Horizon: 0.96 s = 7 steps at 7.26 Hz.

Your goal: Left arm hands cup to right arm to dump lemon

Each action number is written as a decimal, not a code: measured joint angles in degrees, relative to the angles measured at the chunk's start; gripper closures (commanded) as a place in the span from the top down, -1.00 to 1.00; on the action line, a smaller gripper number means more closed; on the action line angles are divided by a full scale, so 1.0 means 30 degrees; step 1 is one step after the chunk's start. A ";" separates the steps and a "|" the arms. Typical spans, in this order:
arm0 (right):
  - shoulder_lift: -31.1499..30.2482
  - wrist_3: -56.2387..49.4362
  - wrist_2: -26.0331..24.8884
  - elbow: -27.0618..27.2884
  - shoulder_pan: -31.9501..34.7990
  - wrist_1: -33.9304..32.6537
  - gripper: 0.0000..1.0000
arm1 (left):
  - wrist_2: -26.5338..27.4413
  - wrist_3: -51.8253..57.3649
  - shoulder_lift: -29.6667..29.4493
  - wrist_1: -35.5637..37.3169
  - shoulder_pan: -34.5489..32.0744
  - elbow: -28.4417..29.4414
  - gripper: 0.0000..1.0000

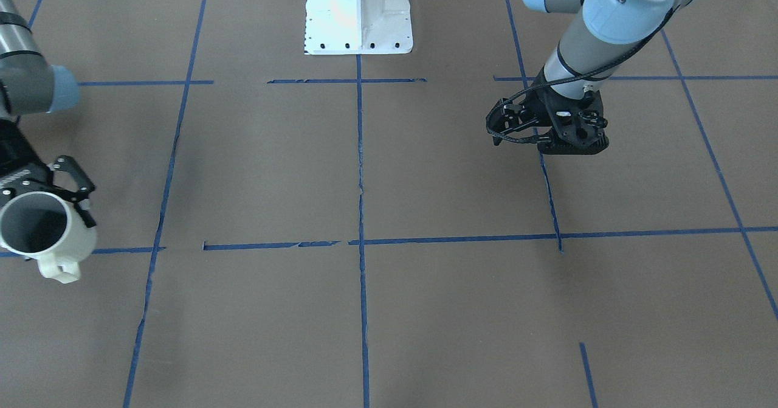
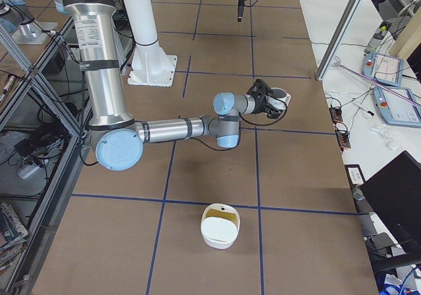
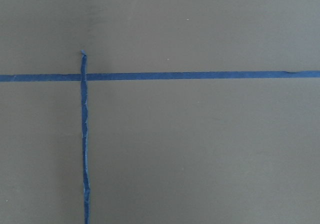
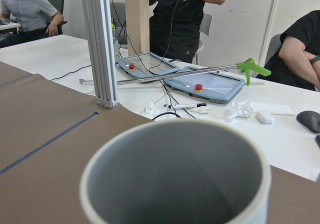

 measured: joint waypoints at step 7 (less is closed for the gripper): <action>0.6662 0.0023 -1.3134 0.0985 -1.0372 -0.9289 -0.19 | -0.0781 -0.6950 -0.4310 -0.0371 0.0226 0.2484 0.92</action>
